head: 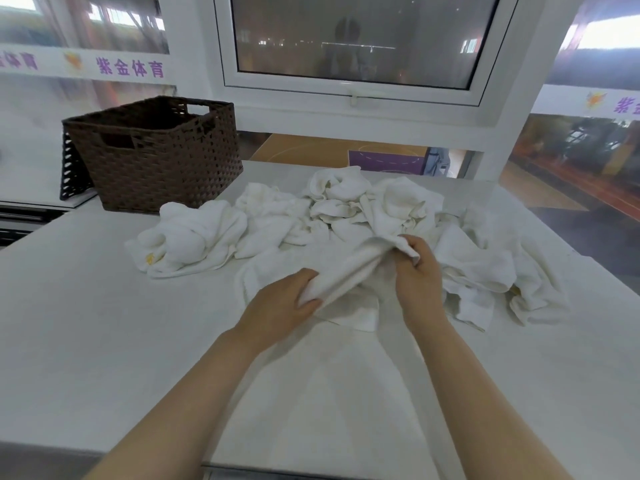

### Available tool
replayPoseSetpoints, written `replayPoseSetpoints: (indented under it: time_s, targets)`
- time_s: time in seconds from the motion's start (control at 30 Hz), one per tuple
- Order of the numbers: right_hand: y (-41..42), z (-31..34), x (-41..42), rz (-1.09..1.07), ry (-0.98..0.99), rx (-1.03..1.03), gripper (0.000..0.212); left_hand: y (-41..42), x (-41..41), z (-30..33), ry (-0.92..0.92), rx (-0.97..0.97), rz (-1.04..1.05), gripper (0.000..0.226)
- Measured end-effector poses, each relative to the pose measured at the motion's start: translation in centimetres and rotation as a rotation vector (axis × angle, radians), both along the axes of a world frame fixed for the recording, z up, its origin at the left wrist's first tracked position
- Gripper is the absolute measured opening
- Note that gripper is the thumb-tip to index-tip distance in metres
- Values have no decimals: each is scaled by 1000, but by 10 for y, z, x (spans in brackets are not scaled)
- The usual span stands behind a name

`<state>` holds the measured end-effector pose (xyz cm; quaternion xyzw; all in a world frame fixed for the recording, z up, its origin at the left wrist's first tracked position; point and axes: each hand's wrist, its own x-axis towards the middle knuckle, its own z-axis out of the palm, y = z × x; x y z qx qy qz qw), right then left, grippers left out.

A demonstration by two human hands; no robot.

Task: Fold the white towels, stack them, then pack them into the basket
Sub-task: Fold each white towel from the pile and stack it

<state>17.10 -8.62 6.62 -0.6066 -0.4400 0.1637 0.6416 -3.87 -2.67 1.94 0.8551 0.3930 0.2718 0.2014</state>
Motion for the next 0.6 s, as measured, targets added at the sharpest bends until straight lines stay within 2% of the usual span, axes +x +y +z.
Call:
replayPoseSetpoints:
  time_s: [0.07, 0.17, 0.23, 0.3, 0.4, 0.5, 0.53, 0.6]
  targets:
    - [-2, 6, 19, -99, 197, 5, 25, 2, -13, -9, 123, 45, 60, 18]
    - [-10, 9, 42, -191, 465, 55, 29, 8, -31, -12, 171, 50, 115, 17]
    - [-17, 10, 44, -250, 451, 71, 26, 10, -40, -7, 166, 51, 159, 14]
    - [-24, 11, 34, -219, 208, 38, 27, 11, -43, 0, 137, 96, 198, 12]
    - [-28, 8, 6, 130, -358, -81, 41, 5, -29, 16, 57, 168, 167, 5]
    - [-17, 3, -30, 365, -704, -316, 58, 1, -10, 30, 6, 185, 75, 9]
    - [-10, -2, -39, 385, -782, -367, 55, 1, -7, 33, -13, 179, 53, 9]
    - [4, -10, -46, 367, -850, -412, 30, 6, -6, 35, -42, 151, 20, 6]
